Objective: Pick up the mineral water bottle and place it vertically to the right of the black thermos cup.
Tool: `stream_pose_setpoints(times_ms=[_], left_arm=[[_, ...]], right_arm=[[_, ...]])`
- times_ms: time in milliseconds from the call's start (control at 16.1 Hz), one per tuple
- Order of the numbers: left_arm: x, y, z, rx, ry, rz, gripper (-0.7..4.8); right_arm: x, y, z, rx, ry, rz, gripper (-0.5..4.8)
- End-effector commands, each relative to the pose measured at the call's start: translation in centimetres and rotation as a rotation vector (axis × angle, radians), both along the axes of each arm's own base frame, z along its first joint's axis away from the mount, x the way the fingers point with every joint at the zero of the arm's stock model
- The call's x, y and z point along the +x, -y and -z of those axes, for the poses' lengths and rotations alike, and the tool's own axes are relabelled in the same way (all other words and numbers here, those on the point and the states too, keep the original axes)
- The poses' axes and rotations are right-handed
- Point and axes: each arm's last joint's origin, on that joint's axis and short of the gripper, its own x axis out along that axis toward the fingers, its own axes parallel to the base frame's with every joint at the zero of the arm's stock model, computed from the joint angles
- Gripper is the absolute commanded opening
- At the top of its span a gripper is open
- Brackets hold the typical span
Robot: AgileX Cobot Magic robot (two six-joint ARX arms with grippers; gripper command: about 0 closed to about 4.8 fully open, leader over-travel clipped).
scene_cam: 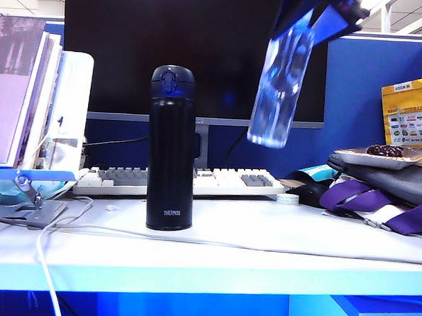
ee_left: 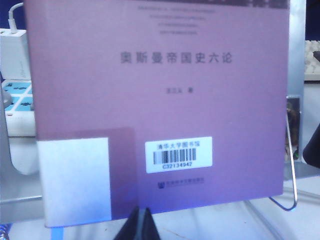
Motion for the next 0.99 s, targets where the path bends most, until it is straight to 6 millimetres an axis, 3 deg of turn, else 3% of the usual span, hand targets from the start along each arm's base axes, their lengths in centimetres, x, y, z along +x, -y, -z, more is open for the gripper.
stream_pose_setpoints(times_ms=[62,186,372,744,993], left_arm=[[0.0,0.0,0.1,0.001,-0.009,0.004,-0.05],[0.0,0.0,0.1,0.001,-0.009,0.004,-0.05],[0.0,0.0,0.1,0.001,-0.009,0.004,-0.05],[0.0,0.0,0.1,0.001,-0.009,0.004,-0.05],[0.0,0.0,0.1,0.001,-0.009,0.004,-0.05]], right_arm=[[0.7,-2.3,0.8,-0.06,0.047,-0.047,3.06],[1.2,-3.9,1.5,-0.107,0.092,-0.06,3.06],[2.2,-4.7,1.6,-0.047,0.145,-0.047,3.06],[4.2,-5.9,5.5,-0.063,0.001,-0.068,3.06],[4.2,-6.0,6.1,-0.05,-0.05,-0.099,3.06]])
